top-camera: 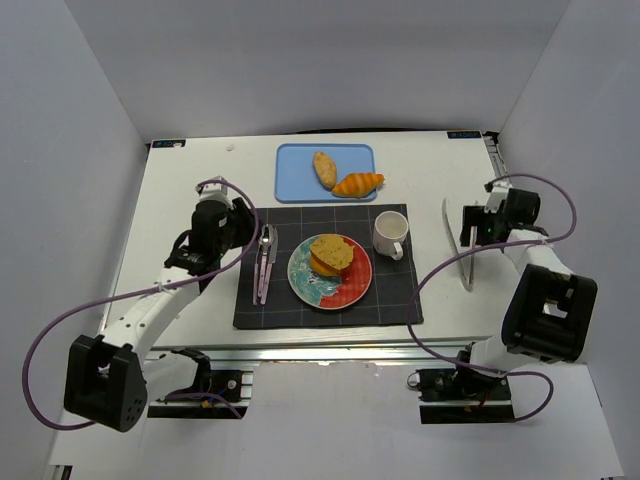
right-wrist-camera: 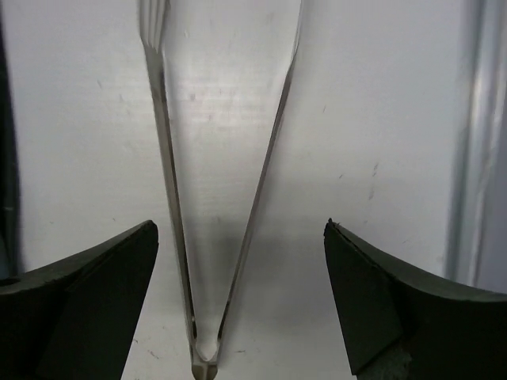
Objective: Place the bread
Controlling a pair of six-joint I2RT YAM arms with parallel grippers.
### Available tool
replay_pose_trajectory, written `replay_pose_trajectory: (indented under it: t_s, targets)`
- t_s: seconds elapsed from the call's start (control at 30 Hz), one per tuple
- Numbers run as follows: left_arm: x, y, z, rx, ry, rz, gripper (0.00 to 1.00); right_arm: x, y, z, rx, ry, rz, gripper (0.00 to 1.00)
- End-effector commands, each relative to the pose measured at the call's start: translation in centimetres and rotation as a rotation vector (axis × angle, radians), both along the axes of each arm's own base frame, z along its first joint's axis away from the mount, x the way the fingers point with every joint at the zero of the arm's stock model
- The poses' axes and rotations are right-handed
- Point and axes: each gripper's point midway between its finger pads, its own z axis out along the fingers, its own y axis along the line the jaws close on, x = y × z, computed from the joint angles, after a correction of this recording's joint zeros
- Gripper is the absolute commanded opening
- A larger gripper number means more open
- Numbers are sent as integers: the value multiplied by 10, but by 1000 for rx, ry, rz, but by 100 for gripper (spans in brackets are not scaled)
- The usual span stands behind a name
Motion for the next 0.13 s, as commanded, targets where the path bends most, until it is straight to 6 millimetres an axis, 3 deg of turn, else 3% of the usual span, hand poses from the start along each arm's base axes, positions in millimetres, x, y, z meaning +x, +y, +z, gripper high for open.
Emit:
replay_pose_trajectory:
  t_s: [0.0, 0.07, 0.1]
  targets:
    - [-4, 0, 11, -12, -25, 1, 62, 34, -1, 86, -66, -228, 89, 89]
    - [-4, -1, 11, -15, -26, -7, 62, 42, 9, 114, -69, -303, 133, 89]
    - [-4, -2, 12, -17, -28, -10, 62, 47, 24, 127, -50, -341, 193, 90]
